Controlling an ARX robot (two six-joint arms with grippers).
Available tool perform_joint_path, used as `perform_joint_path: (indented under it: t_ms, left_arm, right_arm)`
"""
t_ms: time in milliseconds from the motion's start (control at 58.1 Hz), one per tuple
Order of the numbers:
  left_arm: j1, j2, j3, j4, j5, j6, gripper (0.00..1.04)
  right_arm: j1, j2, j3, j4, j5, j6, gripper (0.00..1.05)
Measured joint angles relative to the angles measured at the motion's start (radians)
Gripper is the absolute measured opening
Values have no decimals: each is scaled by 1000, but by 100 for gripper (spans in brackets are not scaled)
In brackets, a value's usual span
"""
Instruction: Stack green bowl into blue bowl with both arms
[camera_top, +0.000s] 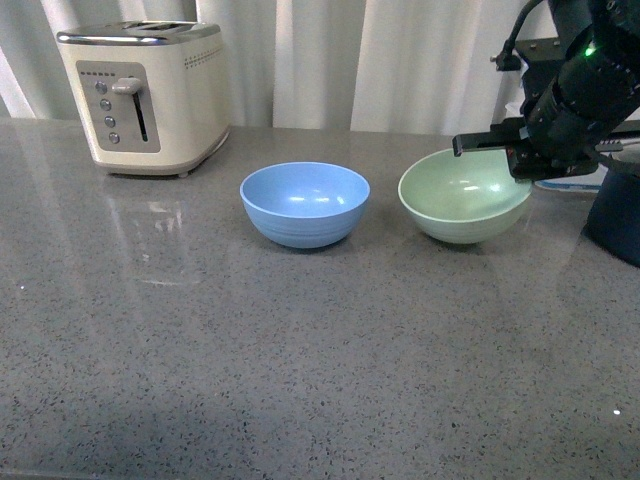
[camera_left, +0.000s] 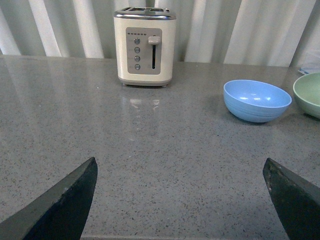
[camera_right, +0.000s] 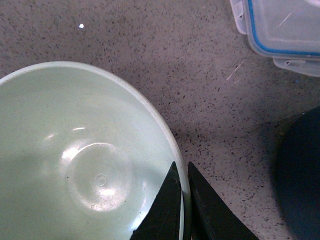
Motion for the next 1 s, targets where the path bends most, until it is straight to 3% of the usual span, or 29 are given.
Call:
perform_joint_path:
  t_ms: [224,413,654,998]
  left_arm:
    - [0,0,0,0,0,0,98]
    - [0,0,0,0,0,0,98]
    - [0,0,0,0,0,0,98]
    - [0,0,0,0,0,0,98]
  right_arm:
    - [17,-103,-4,49,-35,-6,1]
    - [111,-126,2,120,-106,28,1]
    - [201,-24,51,175,-112,62,1]
    - [229,91,108,147,-107,92,1]
